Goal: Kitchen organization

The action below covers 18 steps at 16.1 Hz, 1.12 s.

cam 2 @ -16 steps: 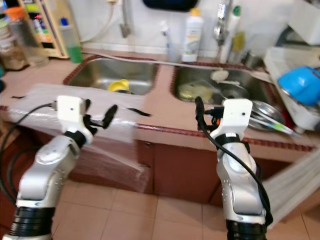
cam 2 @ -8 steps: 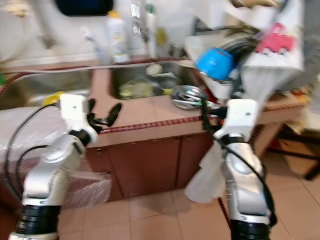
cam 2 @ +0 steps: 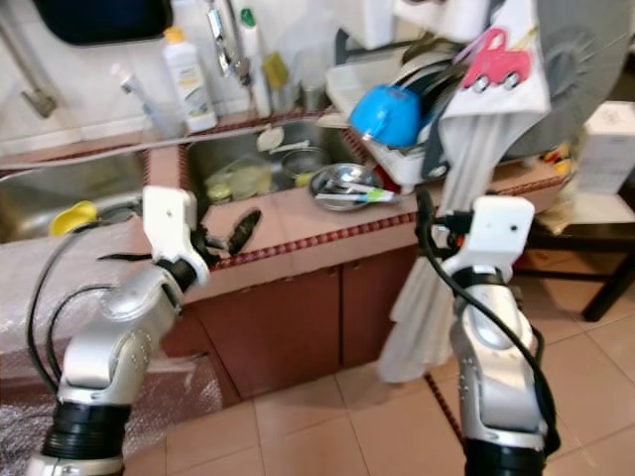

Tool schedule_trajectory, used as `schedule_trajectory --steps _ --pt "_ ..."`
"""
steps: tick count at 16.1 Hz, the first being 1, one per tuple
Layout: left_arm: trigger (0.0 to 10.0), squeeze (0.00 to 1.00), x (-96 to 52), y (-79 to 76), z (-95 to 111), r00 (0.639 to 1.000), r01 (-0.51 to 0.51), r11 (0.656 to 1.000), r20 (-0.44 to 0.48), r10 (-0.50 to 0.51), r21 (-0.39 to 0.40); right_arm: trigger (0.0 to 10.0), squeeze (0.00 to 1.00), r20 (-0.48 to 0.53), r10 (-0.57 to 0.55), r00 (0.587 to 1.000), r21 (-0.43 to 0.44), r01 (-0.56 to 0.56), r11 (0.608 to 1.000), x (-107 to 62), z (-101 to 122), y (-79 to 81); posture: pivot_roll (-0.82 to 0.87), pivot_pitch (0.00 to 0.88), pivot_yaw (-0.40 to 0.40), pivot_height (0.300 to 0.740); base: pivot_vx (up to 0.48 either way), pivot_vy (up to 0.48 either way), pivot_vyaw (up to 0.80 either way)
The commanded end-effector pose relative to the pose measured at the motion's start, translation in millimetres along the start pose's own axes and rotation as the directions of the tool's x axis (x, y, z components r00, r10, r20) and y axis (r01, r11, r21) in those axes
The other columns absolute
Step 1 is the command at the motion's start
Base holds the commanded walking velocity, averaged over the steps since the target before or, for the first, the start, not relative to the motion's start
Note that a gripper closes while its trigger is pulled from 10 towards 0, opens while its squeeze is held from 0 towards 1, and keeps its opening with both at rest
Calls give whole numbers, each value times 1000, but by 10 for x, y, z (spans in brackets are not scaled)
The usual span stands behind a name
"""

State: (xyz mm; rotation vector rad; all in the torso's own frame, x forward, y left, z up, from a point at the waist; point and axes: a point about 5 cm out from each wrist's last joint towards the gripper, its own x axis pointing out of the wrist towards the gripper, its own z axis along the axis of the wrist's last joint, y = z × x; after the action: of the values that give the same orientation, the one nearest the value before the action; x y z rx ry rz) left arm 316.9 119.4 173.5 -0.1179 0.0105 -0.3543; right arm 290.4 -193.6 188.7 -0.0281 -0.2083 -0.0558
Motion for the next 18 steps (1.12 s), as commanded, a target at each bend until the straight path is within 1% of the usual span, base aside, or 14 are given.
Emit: schedule_trajectory --steps 1,3,5,7,8,11,18 --pt "10000 0 31 -1 4 1000 12 1000 -7 -12 2 10000 0 18 6 1000 -14 -6 1000 -21 66 19 -75 0 98 740 0 0 0" --pt "10000 0 61 -18 10 1000 15 1000 7 -15 1 10000 0 8 25 1000 -39 -25 999 -41 85 22 -87 0 57 740 0 0 0" --pt "10000 0 95 -33 45 999 13 1000 31 -13 4 10000 0 -2 33 999 -44 -34 998 -40 98 25 -85 0 31 740 0 0 0" --pt "10000 0 104 4 48 999 -13 1000 34 14 -21 10000 0 -6 50 999 -48 -50 998 -28 108 54 -94 0 42 740 0 0 -800" --pt "10000 0 82 2 5 1000 -14 1000 21 15 -24 10000 0 -2 52 999 -48 -52 998 -21 111 63 -94 0 44 740 0 0 -800" --pt "10000 0 49 -22 -26 1000 -16 999 11 16 -38 10000 0 -2 50 999 -45 -50 998 -17 111 69 -77 0 42 740 0 0 -800" --pt "10000 0 40 -7 -18 999 -31 999 14 31 -44 10000 0 -10 66 998 -35 -66 997 3 112 110 -68 0 37 740 0 0 -775"
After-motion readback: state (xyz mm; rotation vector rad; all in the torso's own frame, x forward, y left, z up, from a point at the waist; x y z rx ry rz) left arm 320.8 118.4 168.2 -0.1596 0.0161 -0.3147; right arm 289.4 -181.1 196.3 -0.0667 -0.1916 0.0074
